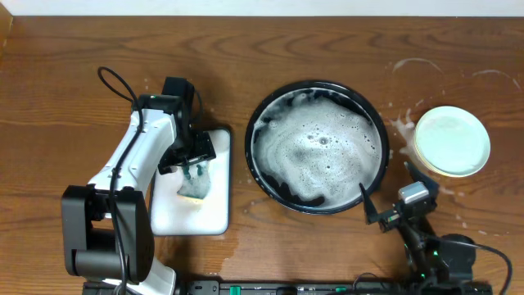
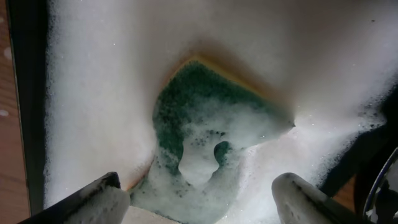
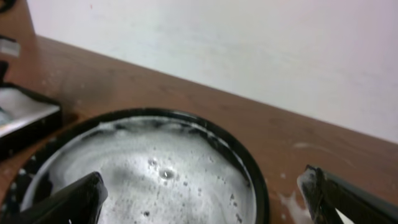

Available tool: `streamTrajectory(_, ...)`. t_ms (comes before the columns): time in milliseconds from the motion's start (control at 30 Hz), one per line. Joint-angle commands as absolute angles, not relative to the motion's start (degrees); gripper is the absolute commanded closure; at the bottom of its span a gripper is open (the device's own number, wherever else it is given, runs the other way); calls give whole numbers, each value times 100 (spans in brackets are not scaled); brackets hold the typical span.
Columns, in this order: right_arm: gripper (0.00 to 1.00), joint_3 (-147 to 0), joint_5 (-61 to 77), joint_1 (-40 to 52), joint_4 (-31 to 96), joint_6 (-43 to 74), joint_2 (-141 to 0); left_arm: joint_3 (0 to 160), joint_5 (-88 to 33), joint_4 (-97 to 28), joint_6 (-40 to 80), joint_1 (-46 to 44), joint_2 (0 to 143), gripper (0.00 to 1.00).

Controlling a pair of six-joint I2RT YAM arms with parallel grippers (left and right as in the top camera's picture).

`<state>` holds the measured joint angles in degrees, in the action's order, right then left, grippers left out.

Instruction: Clean dirty plates on tray and stack at the side

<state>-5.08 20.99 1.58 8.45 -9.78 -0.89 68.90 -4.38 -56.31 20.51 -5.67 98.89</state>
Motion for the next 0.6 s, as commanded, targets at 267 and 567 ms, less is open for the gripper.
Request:
streamTrajectory(267,1,-32,2082,228,255,-1037,-34,6899,-451,-5642,1994,-543,9859,18)
streamTrajectory(567,1,-32,2082,231,255,-1037,-34,6899,-451,-5642,1994,-543,9859,18)
